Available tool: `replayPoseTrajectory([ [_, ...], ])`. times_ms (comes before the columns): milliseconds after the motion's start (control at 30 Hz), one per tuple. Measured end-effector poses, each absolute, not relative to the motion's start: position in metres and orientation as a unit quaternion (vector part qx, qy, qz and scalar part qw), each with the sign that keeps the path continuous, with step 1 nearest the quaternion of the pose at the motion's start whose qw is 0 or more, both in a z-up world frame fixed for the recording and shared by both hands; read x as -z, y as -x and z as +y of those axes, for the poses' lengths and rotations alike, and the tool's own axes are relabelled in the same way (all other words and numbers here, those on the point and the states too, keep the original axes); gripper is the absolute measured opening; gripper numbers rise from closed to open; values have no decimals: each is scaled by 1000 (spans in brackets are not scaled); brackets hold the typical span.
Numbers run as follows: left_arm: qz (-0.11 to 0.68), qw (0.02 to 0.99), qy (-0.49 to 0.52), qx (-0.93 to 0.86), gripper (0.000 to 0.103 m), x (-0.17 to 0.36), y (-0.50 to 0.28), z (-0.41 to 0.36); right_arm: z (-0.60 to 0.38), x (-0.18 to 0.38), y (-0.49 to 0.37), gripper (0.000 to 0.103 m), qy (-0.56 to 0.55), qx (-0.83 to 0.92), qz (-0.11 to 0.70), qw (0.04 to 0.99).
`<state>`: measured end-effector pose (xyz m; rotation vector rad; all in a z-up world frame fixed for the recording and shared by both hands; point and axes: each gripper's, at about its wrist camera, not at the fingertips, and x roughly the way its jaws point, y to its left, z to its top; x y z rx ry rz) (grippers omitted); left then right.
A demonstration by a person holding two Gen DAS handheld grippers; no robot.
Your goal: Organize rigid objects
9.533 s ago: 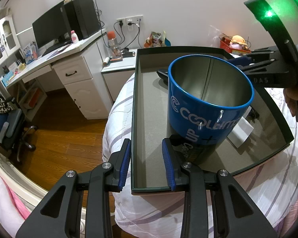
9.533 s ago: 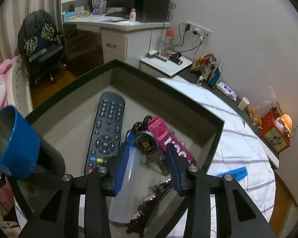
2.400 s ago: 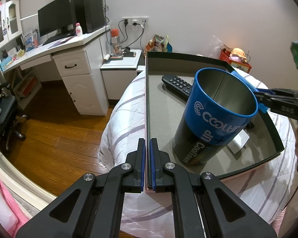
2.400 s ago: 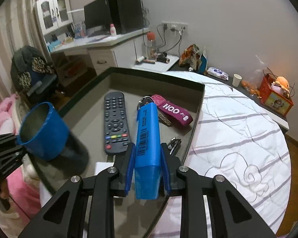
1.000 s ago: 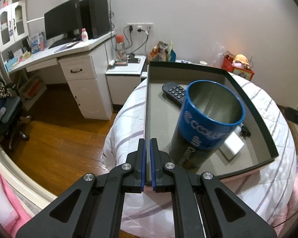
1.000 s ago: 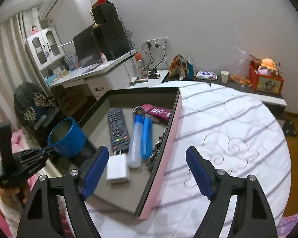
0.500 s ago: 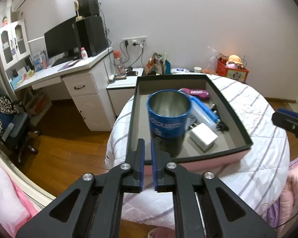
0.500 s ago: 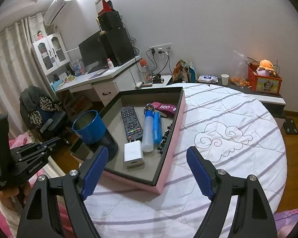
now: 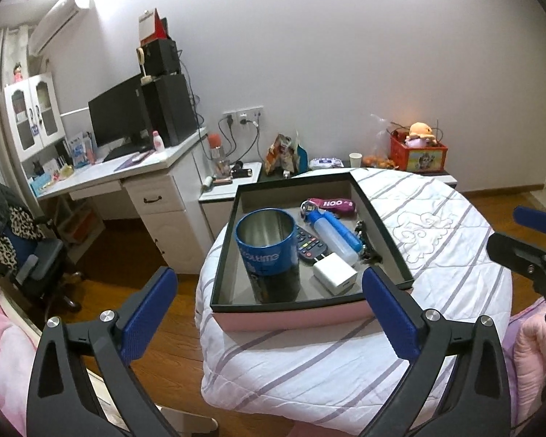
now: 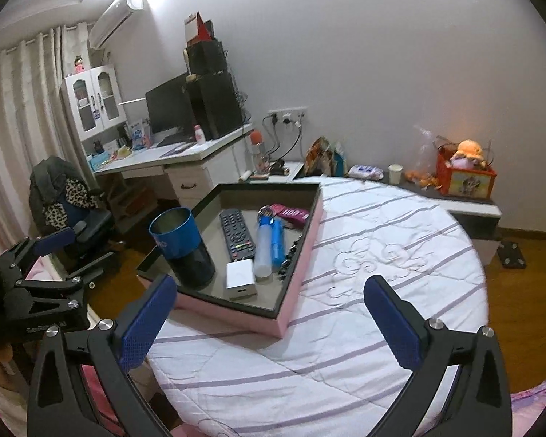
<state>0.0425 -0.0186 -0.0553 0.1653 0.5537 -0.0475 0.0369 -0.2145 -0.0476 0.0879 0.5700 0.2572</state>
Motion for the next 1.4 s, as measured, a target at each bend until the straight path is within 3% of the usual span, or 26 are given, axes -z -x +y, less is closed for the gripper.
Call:
replayPoseTrajectory([
  [867, 198, 978, -49, 28, 103, 9, 3, -43, -229, 0, -3, 103, -20, -48, 200, 978],
  [1400, 215, 976, -44, 6, 103, 17, -14, -31, -210, 11, -16, 103, -16, -64, 189, 980],
])
